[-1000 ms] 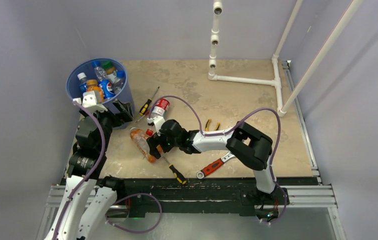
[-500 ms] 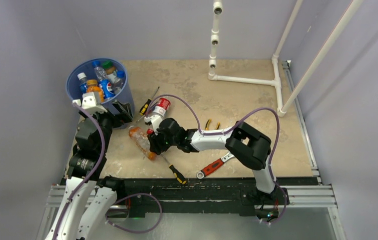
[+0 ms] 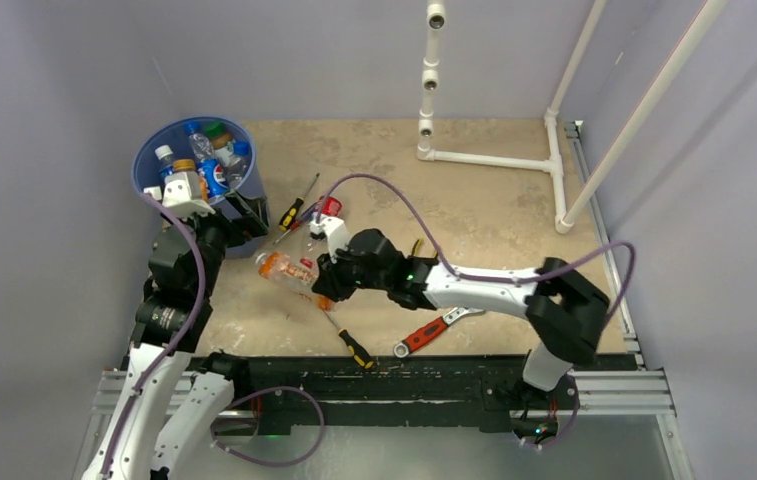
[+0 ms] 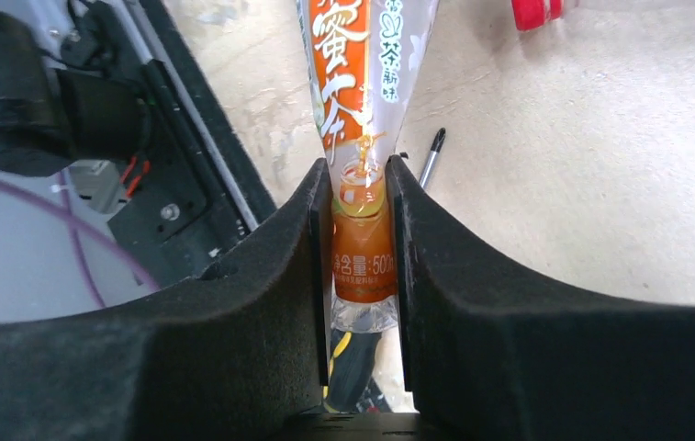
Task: Put the plastic bottles in the bin
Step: Pick up the plastic bottle at the center of the board.
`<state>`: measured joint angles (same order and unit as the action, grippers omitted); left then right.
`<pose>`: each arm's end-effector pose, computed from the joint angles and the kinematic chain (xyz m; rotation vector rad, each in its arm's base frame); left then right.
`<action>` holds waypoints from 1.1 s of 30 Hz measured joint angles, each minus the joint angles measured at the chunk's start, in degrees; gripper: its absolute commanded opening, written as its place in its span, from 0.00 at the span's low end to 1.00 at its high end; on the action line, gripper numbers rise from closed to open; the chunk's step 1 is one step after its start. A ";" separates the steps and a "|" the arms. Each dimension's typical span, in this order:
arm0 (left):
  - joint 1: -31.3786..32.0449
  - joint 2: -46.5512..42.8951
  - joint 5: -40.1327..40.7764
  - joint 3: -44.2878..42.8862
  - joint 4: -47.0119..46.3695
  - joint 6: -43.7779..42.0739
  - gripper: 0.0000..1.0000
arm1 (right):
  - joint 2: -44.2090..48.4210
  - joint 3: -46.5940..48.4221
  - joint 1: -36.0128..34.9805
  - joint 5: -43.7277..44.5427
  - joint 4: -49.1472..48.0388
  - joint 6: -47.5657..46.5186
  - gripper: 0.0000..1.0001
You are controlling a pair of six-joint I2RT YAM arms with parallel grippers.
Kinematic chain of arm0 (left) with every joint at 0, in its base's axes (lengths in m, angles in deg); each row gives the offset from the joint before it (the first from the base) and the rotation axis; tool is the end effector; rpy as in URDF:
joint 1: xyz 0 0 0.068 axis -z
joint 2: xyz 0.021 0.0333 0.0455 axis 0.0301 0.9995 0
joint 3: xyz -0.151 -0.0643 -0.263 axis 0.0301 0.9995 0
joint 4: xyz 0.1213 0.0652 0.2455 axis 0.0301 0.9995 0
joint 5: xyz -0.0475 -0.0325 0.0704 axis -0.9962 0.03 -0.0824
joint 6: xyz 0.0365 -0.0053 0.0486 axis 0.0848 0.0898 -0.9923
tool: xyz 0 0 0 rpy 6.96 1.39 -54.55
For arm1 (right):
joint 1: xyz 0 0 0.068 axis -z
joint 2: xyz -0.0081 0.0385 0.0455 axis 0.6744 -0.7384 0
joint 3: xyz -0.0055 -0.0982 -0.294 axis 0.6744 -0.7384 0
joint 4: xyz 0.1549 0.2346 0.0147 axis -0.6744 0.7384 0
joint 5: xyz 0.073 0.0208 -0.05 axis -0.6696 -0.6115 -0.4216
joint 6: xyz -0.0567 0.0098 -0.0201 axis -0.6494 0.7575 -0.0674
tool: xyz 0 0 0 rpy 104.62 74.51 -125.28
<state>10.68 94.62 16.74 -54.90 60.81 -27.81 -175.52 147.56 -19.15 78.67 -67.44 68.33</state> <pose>0.1353 -0.0205 0.3838 -0.3388 1.6463 -0.3302 0.1962 0.3740 0.2459 -0.8745 1.9794 0.9770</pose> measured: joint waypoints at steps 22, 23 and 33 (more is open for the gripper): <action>0.00 11.93 -31.85 -1.66 -25.40 25.20 0.98 | 55.89 -36.15 0.00 16.46 -20.55 -1.55 0.00; 0.02 12.57 -33.94 -0.55 -28.59 26.97 0.97 | 55.89 -36.30 0.00 16.65 -21.62 -1.60 0.00; 5.18 16.33 -41.86 -0.81 -37.11 30.58 0.87 | 54.93 -36.68 0.00 16.85 -25.49 -1.73 0.00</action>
<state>15.86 110.95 -25.12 -55.71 23.69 2.77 -120.59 110.89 -19.15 95.52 -92.93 66.60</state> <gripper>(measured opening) 0.921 0.255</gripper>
